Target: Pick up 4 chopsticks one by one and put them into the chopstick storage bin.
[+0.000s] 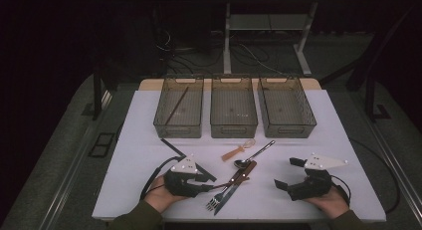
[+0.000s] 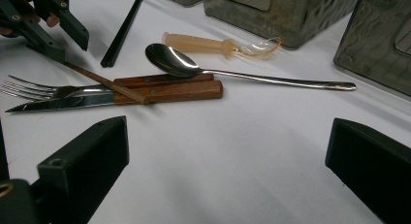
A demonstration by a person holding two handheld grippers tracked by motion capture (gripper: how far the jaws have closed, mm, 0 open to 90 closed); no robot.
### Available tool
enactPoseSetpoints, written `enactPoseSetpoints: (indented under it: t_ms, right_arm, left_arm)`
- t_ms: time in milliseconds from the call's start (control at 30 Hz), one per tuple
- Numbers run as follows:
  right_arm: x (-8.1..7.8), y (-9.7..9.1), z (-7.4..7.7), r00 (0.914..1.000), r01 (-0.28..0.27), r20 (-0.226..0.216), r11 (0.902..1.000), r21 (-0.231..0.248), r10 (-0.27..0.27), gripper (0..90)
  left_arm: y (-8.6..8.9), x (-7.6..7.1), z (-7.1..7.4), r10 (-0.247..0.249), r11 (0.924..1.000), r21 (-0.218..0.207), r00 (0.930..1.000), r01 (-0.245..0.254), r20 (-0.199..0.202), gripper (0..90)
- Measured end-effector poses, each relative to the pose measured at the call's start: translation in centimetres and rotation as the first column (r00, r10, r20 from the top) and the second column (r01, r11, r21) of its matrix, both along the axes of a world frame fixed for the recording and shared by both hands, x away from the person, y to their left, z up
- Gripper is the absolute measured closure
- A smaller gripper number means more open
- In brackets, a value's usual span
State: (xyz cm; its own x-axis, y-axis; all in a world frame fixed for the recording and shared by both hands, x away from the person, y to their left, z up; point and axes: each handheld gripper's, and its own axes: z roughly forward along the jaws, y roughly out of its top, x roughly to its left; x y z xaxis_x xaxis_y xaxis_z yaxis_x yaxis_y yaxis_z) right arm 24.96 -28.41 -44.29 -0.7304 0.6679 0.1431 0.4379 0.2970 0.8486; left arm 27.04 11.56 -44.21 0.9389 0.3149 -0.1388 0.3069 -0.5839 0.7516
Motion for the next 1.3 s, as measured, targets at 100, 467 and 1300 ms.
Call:
enactPoseSetpoints:
  t_ms: [100, 467, 1300]
  right_arm:
    - [0.0, 0.0, 0.0, 1.0000, 0.000, 0.000, 1.0000, 0.001, 0.000, 1.6]
    - [-0.1, 0.0, 0.0, 1.0000, -0.002, 0.000, 1.0000, -0.002, 0.002, 1.6]
    - [-0.1, 0.1, -0.1, 1.0000, -0.003, 0.000, 1.0000, -0.007, 0.003, 1.6]
  left_arm:
    - [-0.3, -0.1, -0.2, -0.012, 0.9998, 0.013, 0.9999, 0.012, -0.001, 66.7]
    - [-1.0, -0.1, -0.7, -0.053, 0.9964, 0.066, 0.9986, 0.053, 0.007, 72.3]
    - [-1.2, -0.1, -0.7, -0.070, 0.9937, 0.091, 0.9967, 0.066, 0.041, 83.1]
